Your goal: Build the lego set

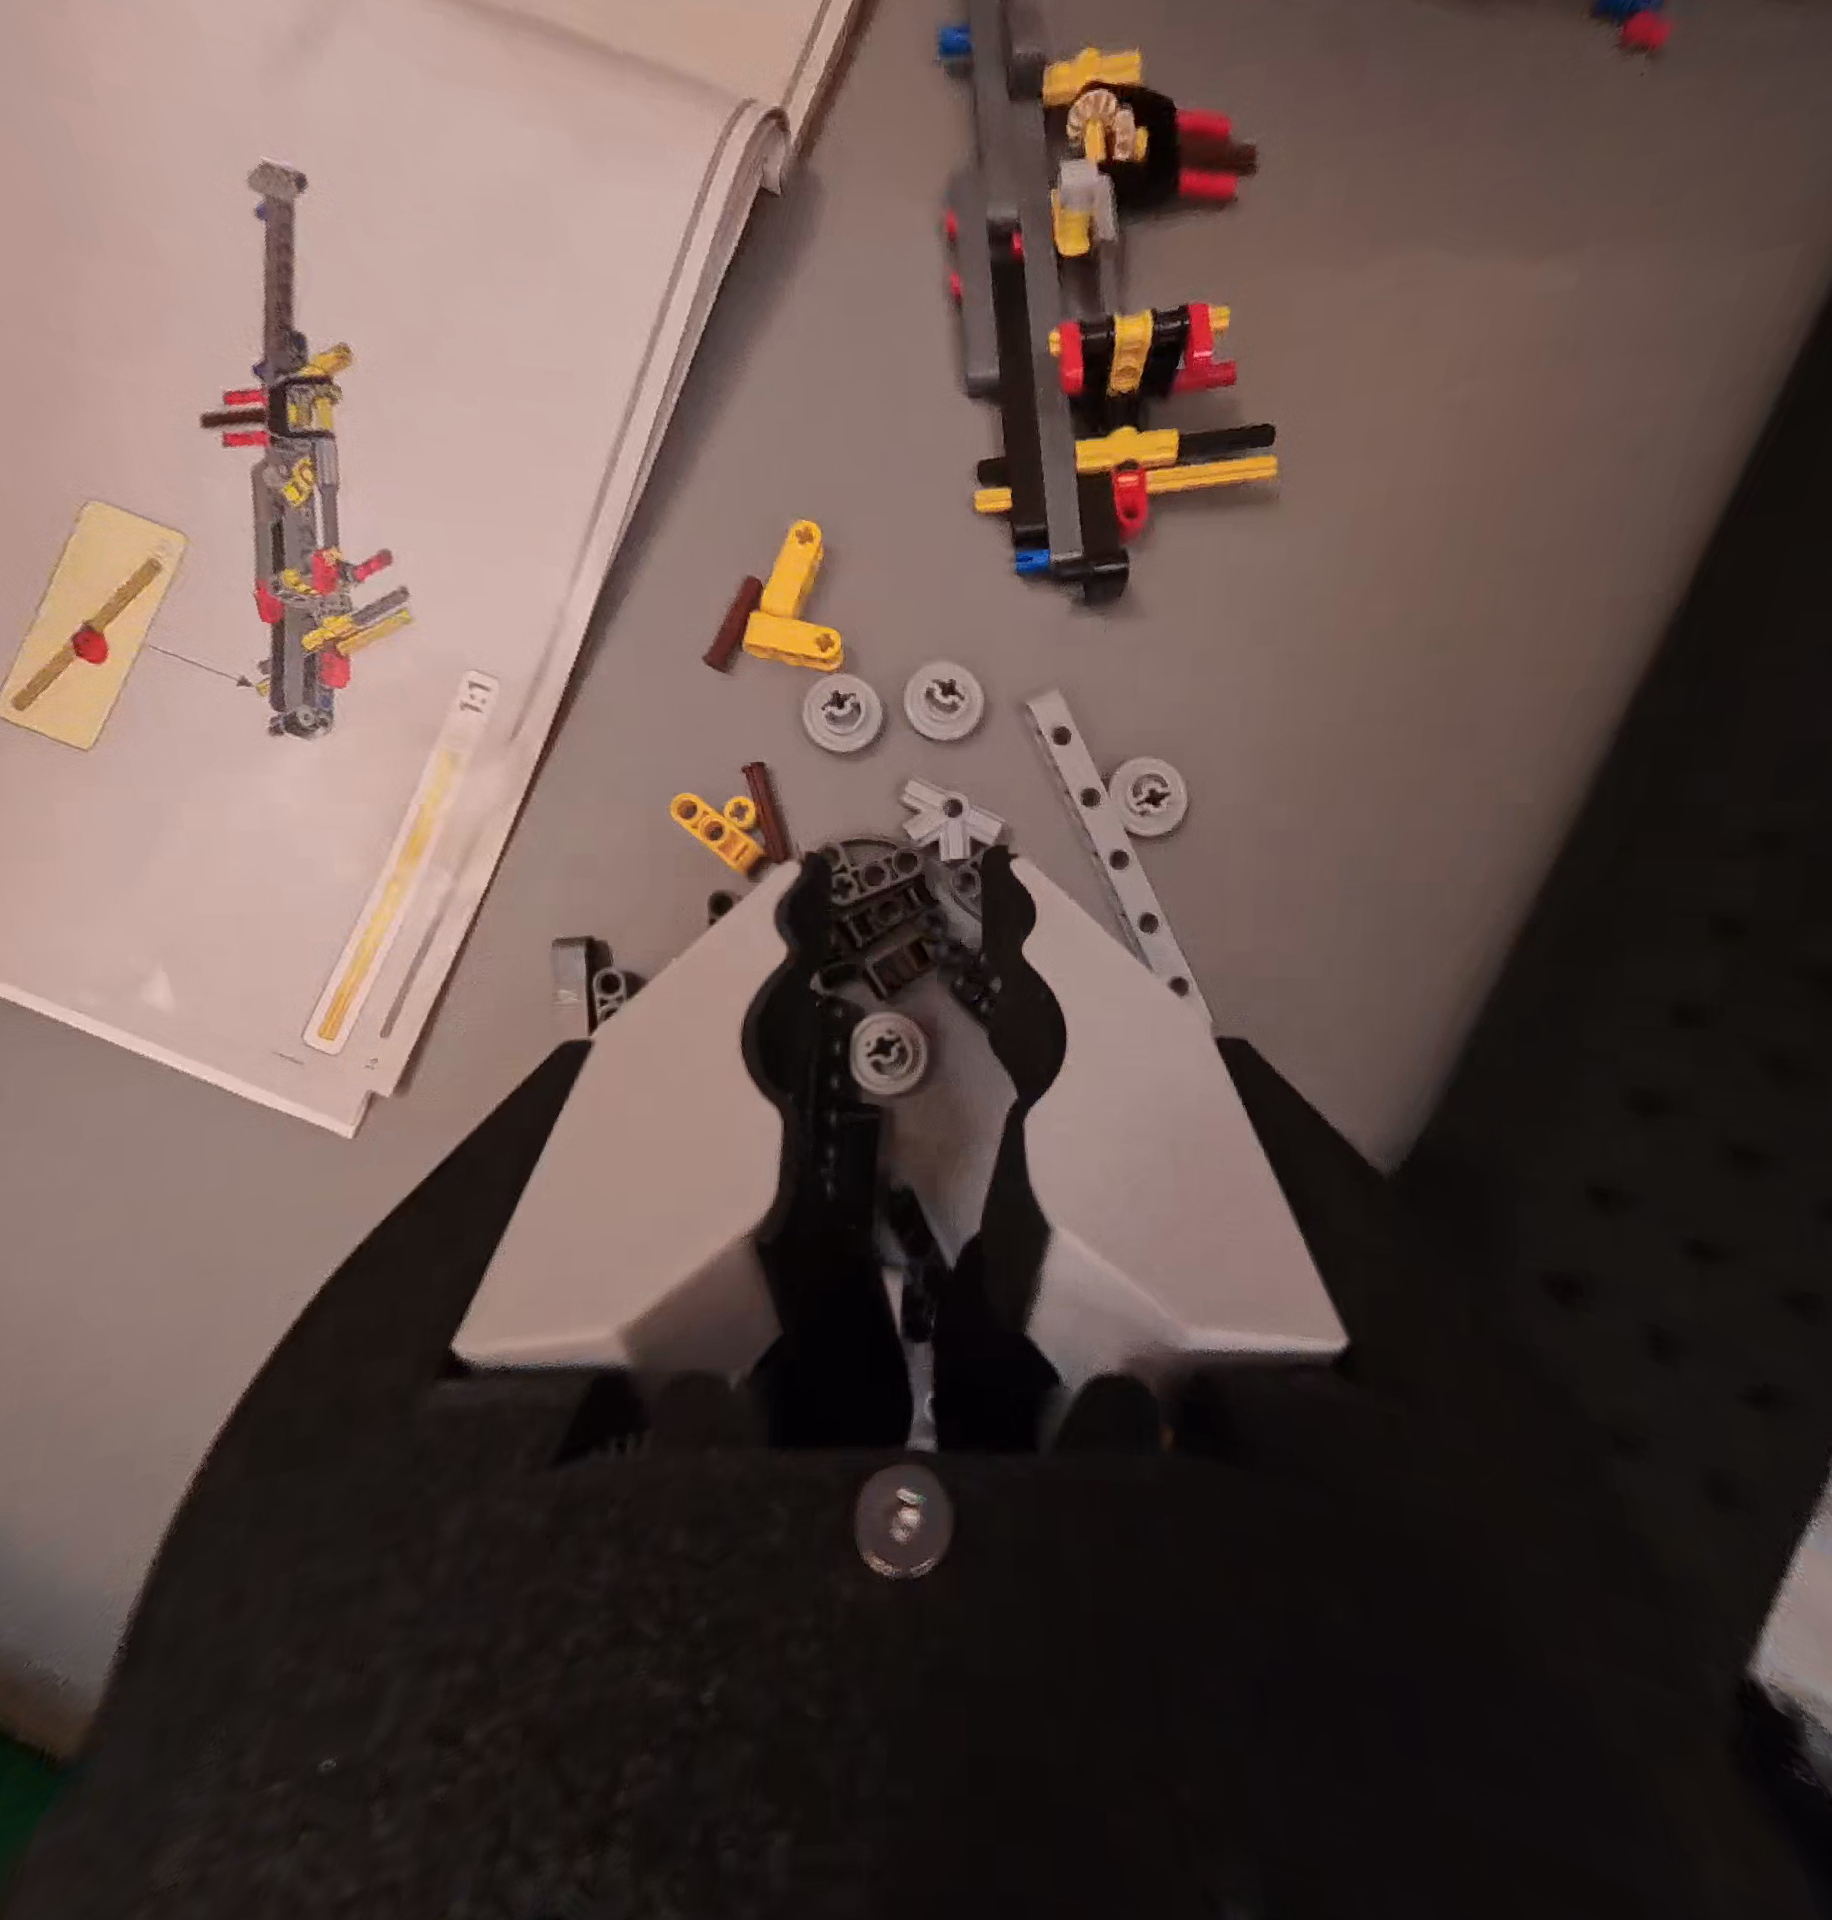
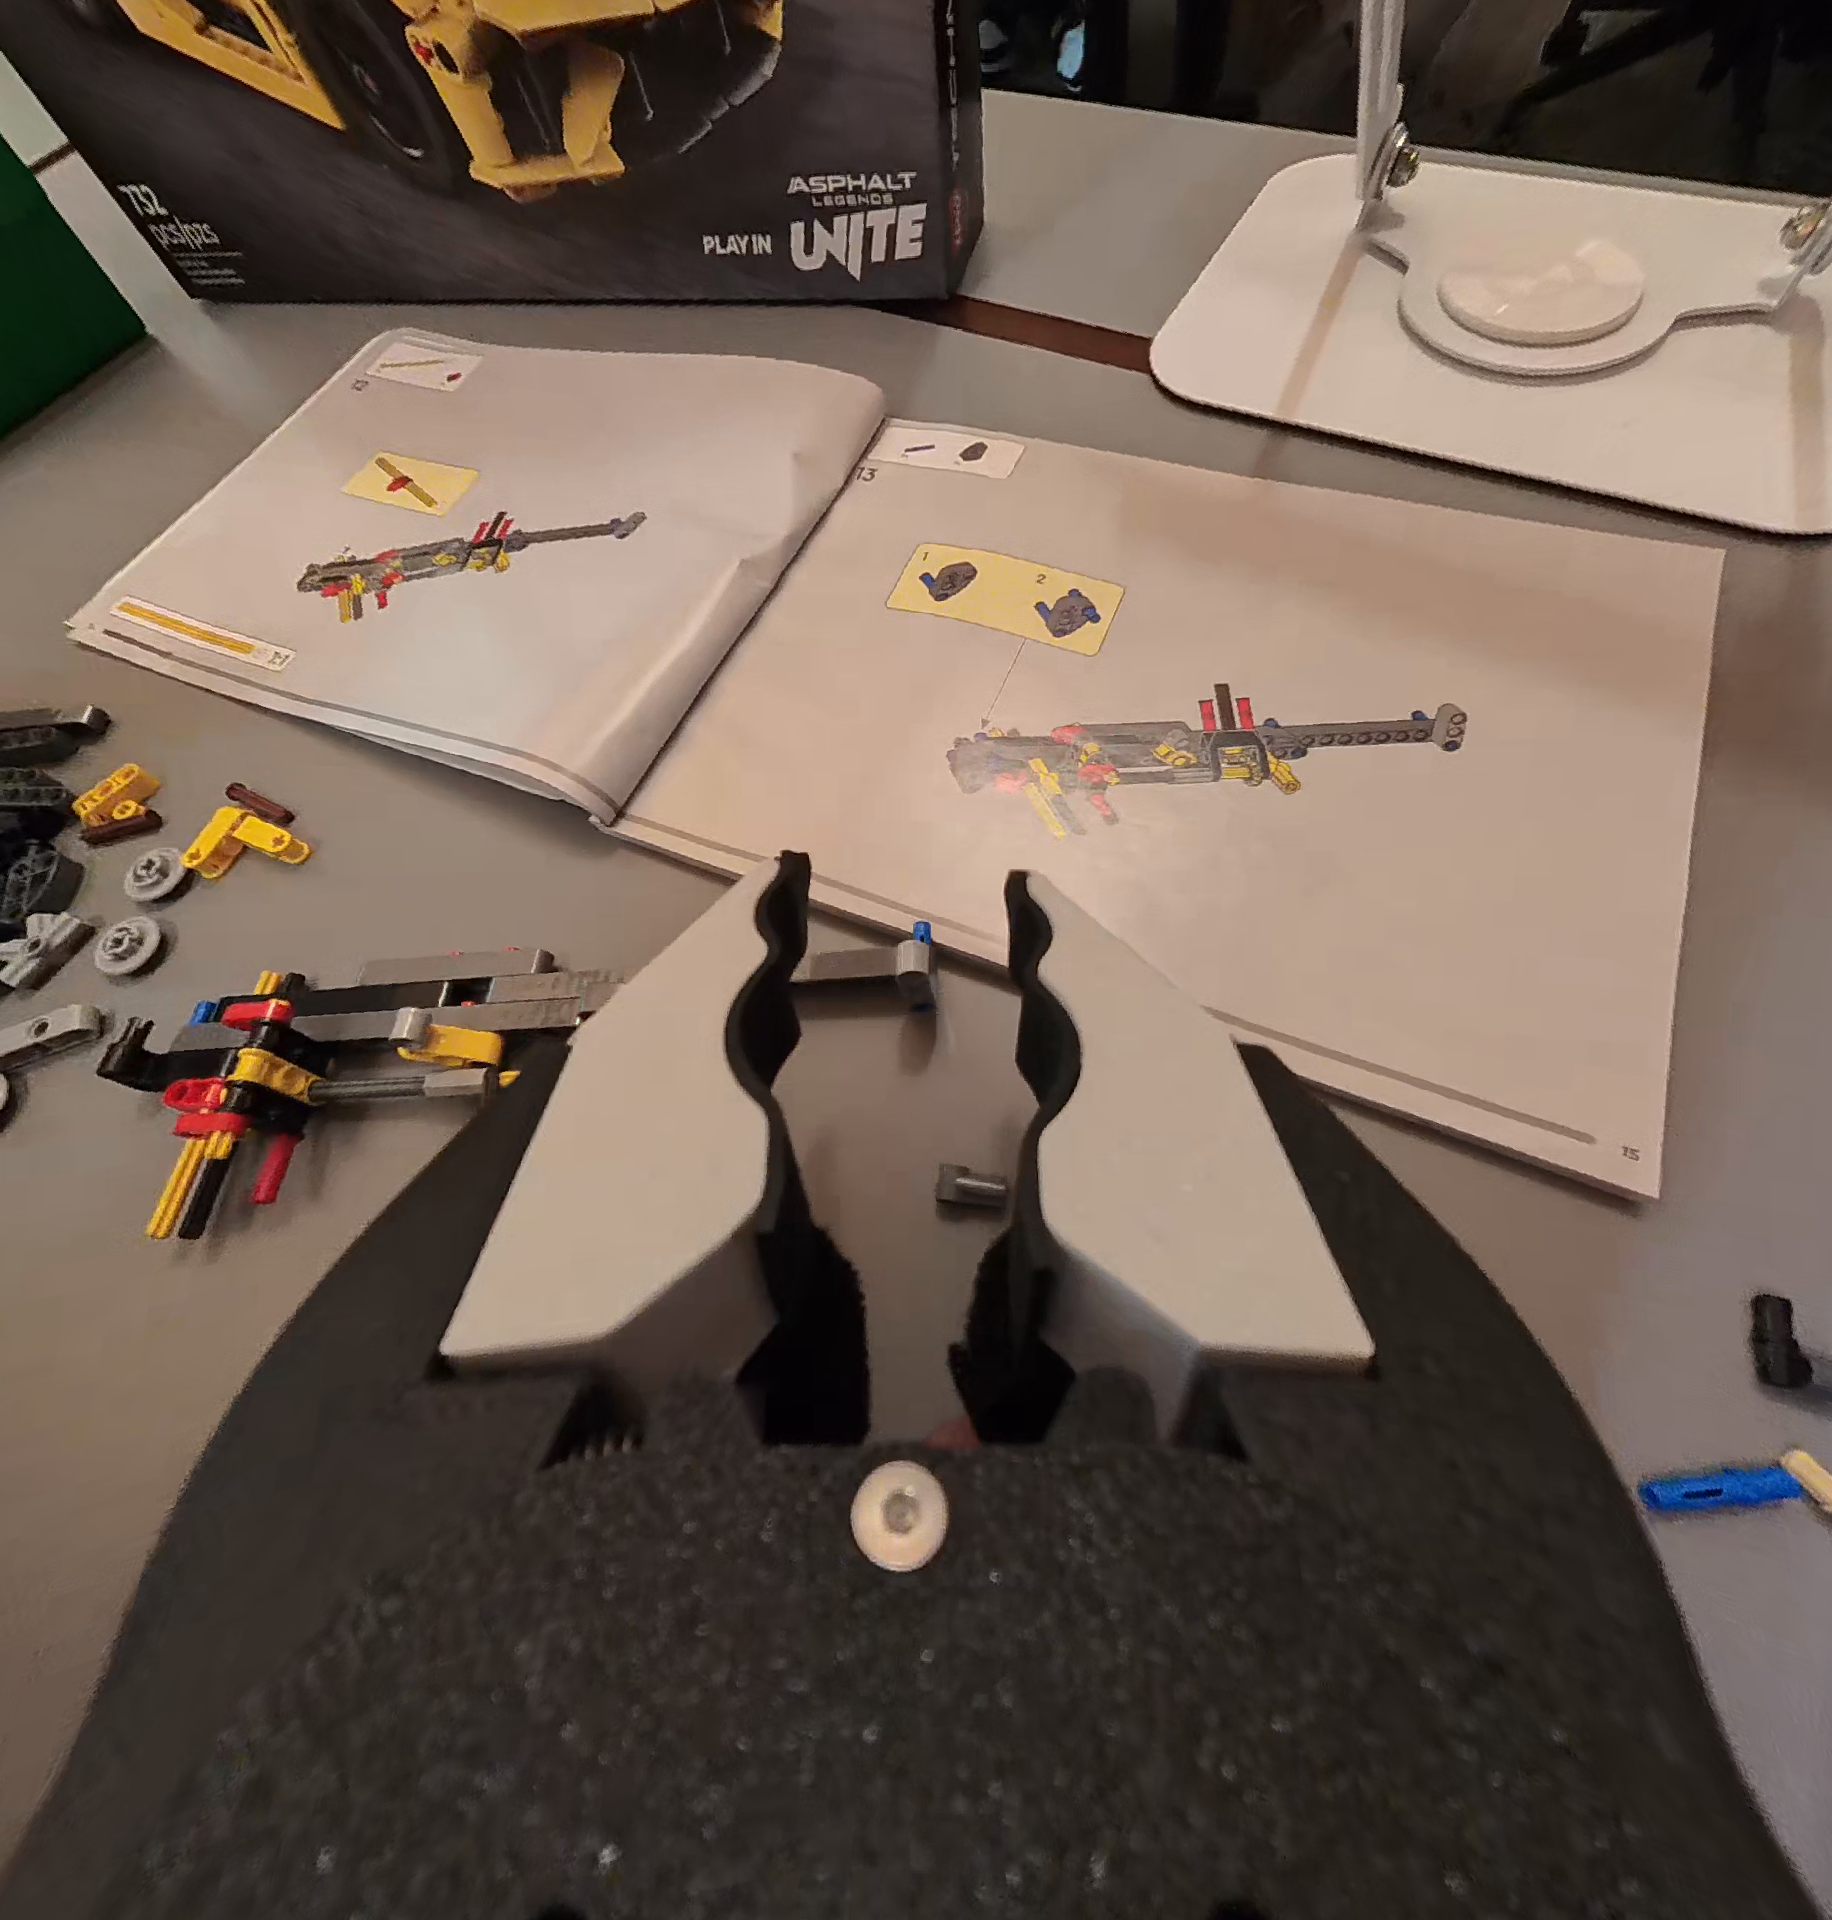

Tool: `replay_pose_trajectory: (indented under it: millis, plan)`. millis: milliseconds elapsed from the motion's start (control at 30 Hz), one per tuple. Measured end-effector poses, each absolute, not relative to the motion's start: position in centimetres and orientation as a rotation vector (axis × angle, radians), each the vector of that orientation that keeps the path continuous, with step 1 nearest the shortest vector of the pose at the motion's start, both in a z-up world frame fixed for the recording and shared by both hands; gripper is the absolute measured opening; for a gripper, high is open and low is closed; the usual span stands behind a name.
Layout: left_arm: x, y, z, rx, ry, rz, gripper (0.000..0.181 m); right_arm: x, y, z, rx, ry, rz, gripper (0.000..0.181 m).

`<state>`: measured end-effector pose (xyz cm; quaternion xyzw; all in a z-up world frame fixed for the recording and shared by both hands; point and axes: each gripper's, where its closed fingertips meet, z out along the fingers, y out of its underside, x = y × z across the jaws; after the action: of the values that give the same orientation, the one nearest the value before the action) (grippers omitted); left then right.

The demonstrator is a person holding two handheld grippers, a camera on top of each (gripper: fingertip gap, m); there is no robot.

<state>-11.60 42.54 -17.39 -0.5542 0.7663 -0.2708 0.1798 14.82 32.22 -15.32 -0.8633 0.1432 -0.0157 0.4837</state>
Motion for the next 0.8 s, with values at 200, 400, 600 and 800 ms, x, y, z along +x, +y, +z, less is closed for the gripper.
replay_pose_trajectory:
  millis: [200,400,600,800]
  plan:
    - [-10.4,43.4,-19.6,-1.608,2.121,-0.612,0.024,14.8,32.3,-15.5,-2.118,0.332,-0.074,0.037]
    - [-10.5,43.5,-20.5,-1.613,2.145,-0.580,0.029,15.1,32.2,-15.8,-2.131,0.327,-0.093,0.037]
    - [-10.4,43.0,-21.0,-1.608,2.177,-0.590,0.024,14.9,32.2,-16.1,-2.147,0.312,-0.103,0.037]
    - [-10.3,43.7,-20.4,-1.597,2.147,-0.555,0.023,14.9,32.2,-16.2,-2.157,0.303,-0.119,0.037]
